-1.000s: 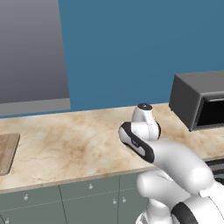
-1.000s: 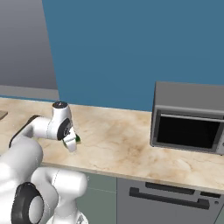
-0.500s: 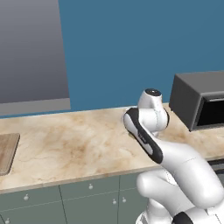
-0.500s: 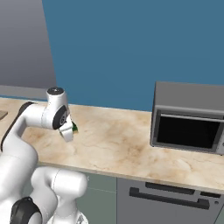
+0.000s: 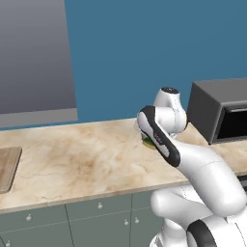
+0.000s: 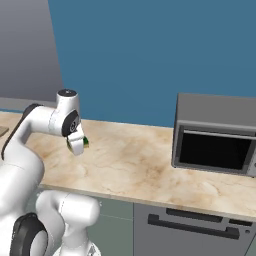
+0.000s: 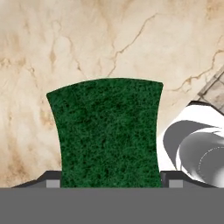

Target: Pick up the sponge from the counter and clean the cutting board by briefly scrubbing or pressing down on the cutting board. Once finished, release the sponge.

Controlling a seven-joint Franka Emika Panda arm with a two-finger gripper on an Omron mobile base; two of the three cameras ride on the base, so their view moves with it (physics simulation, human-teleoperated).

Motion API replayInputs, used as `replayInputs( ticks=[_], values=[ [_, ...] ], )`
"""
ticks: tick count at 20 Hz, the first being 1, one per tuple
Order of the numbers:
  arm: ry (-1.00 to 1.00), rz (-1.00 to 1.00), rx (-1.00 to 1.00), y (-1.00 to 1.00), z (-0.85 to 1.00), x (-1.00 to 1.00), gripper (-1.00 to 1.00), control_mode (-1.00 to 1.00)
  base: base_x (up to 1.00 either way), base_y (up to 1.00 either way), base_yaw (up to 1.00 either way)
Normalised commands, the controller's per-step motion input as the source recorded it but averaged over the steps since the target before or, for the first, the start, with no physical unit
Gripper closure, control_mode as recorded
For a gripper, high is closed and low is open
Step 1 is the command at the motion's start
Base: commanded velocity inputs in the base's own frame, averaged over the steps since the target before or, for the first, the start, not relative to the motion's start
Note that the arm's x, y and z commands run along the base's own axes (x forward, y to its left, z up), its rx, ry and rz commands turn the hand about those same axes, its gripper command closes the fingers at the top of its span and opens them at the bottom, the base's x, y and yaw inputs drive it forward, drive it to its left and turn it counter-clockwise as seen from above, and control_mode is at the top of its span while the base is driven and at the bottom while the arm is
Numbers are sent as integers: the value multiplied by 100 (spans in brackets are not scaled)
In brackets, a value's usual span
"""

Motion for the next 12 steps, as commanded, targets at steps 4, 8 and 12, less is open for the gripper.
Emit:
replayInputs(
  ticks=[4, 8, 12],
  values=[
    [0, 0, 0, 0, 0, 0, 100, 100, -10, 37, -2],
    [0, 0, 0, 0, 0, 0, 100, 100, -50, 95, 3],
    [0, 0, 0, 0, 0, 0, 100, 100, -55, 100, 12]
  ],
)
